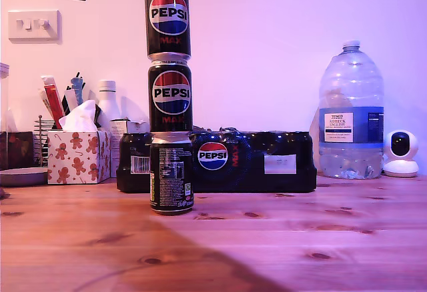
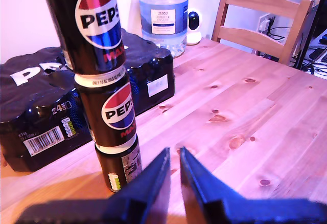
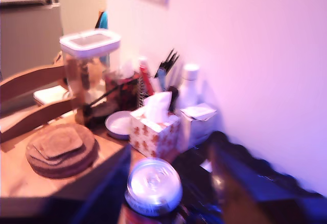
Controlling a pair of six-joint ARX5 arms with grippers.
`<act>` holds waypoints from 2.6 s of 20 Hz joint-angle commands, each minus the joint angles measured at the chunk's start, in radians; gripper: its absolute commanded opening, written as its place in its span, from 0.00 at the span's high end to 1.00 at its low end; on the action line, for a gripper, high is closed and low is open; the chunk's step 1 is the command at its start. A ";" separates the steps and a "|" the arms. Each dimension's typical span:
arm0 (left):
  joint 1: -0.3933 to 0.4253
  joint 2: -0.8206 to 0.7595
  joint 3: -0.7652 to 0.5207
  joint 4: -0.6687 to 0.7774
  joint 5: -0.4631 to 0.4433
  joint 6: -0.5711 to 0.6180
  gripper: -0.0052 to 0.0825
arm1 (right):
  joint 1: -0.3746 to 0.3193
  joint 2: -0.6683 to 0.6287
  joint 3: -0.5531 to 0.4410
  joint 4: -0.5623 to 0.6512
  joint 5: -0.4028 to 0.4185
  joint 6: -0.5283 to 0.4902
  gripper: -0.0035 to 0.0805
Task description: Stack up the Pepsi cans on top of each other
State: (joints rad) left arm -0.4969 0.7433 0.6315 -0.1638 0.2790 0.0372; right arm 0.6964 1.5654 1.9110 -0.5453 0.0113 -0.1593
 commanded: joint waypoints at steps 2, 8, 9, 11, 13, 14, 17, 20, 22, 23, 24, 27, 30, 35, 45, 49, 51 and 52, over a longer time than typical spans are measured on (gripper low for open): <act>-0.003 0.003 -0.022 0.015 0.000 0.008 0.89 | 0.008 -0.003 0.003 -0.090 0.027 -0.005 0.86; -0.002 0.003 -0.022 0.037 -0.040 0.018 0.90 | -0.024 -0.007 0.000 -0.218 0.047 -0.012 0.88; 0.000 0.003 -0.022 0.037 -0.053 0.020 0.90 | -0.032 -0.007 0.000 -0.220 0.047 -0.008 0.88; 0.012 0.003 -0.022 0.037 -0.053 0.020 0.90 | -0.057 -0.007 -0.001 -0.237 0.045 0.005 0.88; 0.032 0.003 -0.022 0.037 -0.053 0.020 0.90 | -0.082 -0.009 -0.027 -0.226 0.040 0.006 0.88; 0.042 0.003 -0.022 0.036 -0.053 0.020 0.90 | -0.090 -0.016 -0.051 -0.217 0.040 0.009 0.88; 0.069 0.003 -0.022 0.035 -0.052 0.020 0.90 | -0.104 -0.058 -0.171 -0.140 0.041 0.021 0.88; 0.091 0.003 -0.022 0.031 -0.051 0.020 0.90 | -0.111 -0.137 -0.344 -0.011 0.051 0.031 0.90; 0.105 0.003 -0.022 0.031 -0.051 0.019 0.90 | -0.124 -0.194 -0.476 0.079 0.060 0.026 0.90; 0.115 0.003 -0.022 0.031 -0.050 0.019 0.90 | -0.141 -0.222 -0.545 0.122 0.059 0.028 0.90; 0.126 0.003 -0.022 0.031 -0.050 0.019 0.90 | -0.160 -0.248 -0.607 0.158 0.059 0.028 0.90; 0.166 0.003 -0.029 0.036 -0.048 0.018 0.90 | -0.239 -0.317 -0.784 0.291 0.028 0.029 0.90; 0.207 0.001 -0.080 0.069 -0.043 0.003 0.90 | -0.330 -0.395 -0.937 0.376 -0.009 0.035 0.93; 0.229 -0.012 -0.160 0.150 -0.025 -0.062 0.90 | -0.480 -0.556 -1.144 0.485 -0.040 0.058 0.94; 0.228 -0.075 -0.268 0.213 -0.026 -0.139 0.90 | -0.566 -0.950 -1.458 0.485 -0.075 0.108 0.97; 0.225 -0.171 -0.289 0.154 -0.026 -0.143 0.90 | -0.566 -1.117 -1.497 0.407 -0.004 0.118 0.97; 0.225 -0.225 -0.289 0.130 -0.026 -0.144 0.90 | -0.566 -1.205 -1.497 0.353 0.001 0.125 0.97; 0.225 -0.259 -0.289 0.126 -0.026 -0.157 0.90 | -0.566 -1.249 -1.497 0.319 0.001 0.126 0.97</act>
State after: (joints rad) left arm -0.2684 0.5041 0.3637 -0.0441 0.2523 -0.1104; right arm 0.1322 0.3386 0.4297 -0.2161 0.0105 -0.0418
